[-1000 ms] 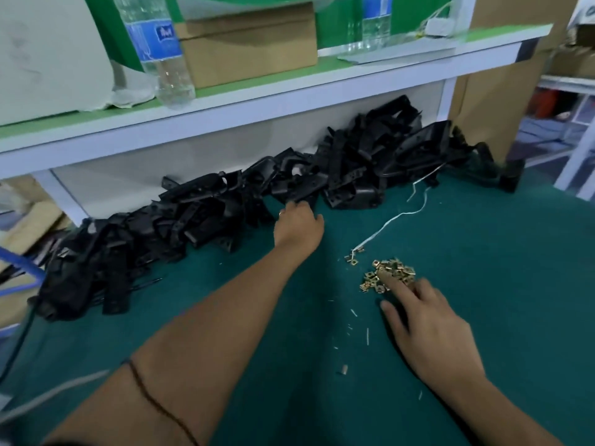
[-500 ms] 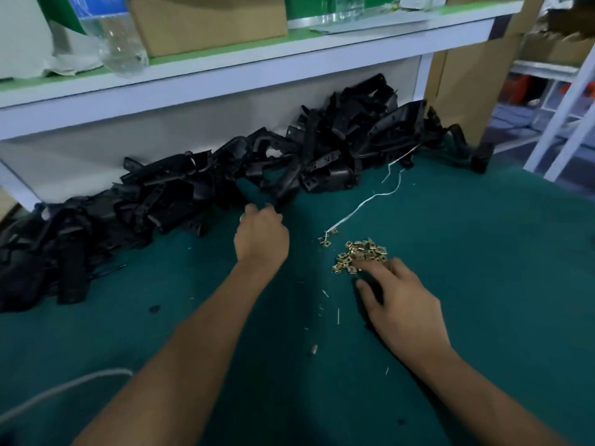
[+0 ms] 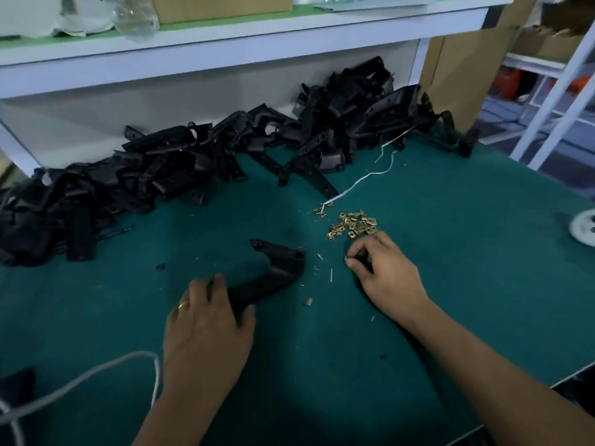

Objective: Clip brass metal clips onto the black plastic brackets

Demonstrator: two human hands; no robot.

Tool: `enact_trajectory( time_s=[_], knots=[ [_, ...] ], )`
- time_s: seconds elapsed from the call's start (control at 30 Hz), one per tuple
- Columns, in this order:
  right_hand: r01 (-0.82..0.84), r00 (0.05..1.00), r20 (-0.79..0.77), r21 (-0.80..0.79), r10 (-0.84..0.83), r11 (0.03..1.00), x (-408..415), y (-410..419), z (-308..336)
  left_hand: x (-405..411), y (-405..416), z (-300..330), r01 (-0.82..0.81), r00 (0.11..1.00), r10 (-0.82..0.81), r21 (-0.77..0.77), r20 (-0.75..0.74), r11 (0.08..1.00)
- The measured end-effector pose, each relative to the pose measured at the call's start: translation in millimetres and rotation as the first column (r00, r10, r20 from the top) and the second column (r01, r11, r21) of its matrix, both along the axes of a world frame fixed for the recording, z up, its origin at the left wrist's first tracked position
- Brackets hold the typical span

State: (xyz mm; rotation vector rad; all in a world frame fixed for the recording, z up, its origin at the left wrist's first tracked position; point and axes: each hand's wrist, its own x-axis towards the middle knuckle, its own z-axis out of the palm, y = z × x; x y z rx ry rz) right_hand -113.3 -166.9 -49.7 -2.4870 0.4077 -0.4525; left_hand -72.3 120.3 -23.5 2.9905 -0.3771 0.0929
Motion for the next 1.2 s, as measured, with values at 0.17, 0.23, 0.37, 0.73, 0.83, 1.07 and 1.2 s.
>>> enact_trajectory(
  time_s=[0.17,0.23,0.37,0.73,0.83,1.07,1.2],
  knots=[
    [-0.043,0.999,0.03,-0.014,0.043,0.999,-12.0,8.5,-0.7,10.6,-64.4,-11.1,0.176,0.984,-0.177,-0.153,0.007,0.972],
    [-0.029,0.997,0.066,0.011,0.028,1.0,-15.1,8.6,-2.7,10.9,-83.0,-14.3,0.148,0.989,-0.144,-0.141,0.041,0.979],
    [-0.025,0.992,0.123,0.103,0.012,0.994,-15.9,5.2,-4.7,16.9,-82.2,-23.2,0.083,0.995,-0.066,-0.274,0.072,0.958],
    [-0.07,0.984,0.179,0.342,0.008,0.937,-26.1,6.4,2.4,13.3,-85.7,-26.6,0.185,0.978,-0.152,-0.252,0.144,0.95],
    [-0.054,0.974,0.218,0.473,-0.057,0.88,-29.1,7.2,7.1,12.4,-86.3,-25.8,0.207,0.974,-0.173,-0.252,0.148,0.945],
    [0.0,0.972,0.198,0.528,-0.123,0.849,-29.4,6.3,9.1,11.3,-90.9,-24.6,0.293,0.953,-0.259,-0.249,0.161,0.923],
    [-0.003,0.962,0.218,0.607,-0.164,0.794,-29.8,6.6,10.9,9.6,-92.4,-22.4,0.364,0.928,-0.335,-0.197,0.164,0.91]
  ],
)
